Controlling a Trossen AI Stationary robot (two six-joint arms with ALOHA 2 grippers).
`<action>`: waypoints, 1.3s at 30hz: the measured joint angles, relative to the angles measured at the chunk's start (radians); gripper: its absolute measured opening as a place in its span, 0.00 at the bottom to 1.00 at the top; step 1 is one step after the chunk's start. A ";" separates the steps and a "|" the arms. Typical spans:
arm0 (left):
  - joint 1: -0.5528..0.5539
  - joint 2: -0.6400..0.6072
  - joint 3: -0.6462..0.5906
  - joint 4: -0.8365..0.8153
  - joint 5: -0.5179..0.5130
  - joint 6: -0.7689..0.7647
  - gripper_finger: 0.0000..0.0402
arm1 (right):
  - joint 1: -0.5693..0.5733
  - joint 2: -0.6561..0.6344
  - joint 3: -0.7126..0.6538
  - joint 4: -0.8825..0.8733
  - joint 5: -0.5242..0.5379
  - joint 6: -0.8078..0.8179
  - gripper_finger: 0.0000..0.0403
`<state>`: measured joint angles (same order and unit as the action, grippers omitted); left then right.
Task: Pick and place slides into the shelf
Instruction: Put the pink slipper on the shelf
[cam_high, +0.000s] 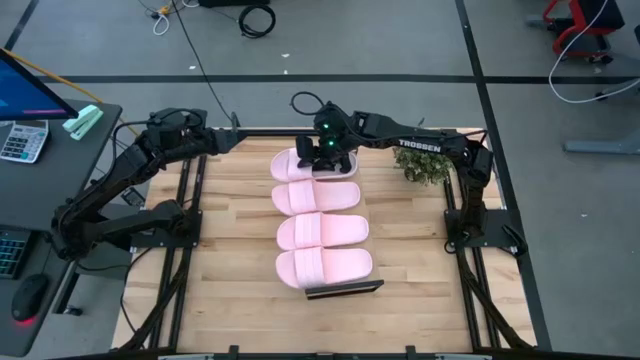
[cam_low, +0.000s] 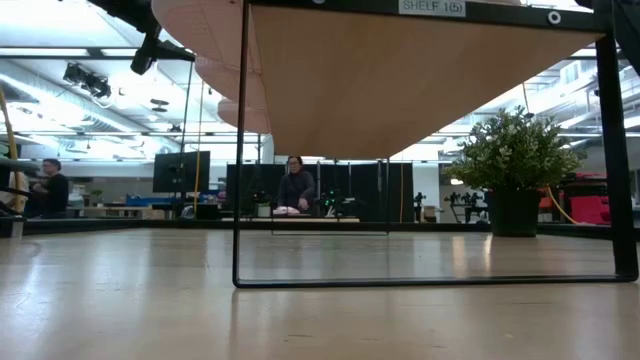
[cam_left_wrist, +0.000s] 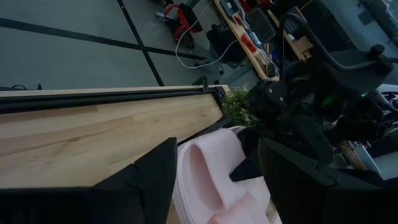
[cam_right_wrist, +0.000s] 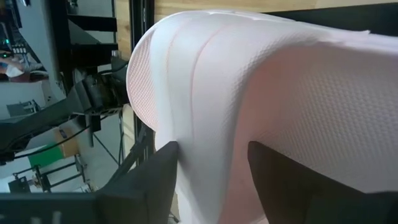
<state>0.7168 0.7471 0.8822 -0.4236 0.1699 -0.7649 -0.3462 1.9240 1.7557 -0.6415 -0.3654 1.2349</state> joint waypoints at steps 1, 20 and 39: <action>0.000 0.000 0.000 0.000 0.000 0.000 0.58 | 0.000 0.000 0.000 0.000 0.004 -0.001 0.53; 0.000 0.000 0.000 -0.002 0.000 0.002 0.58 | -0.009 -0.066 0.000 -0.033 0.087 -0.014 0.58; -0.093 0.156 0.000 0.197 0.159 -0.043 0.58 | -0.018 -0.292 0.000 -0.195 0.199 -0.258 0.55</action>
<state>0.6239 0.9035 0.8825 -0.2263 0.3291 -0.8078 -0.3641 1.6317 1.7557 -0.8365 -0.1667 0.9771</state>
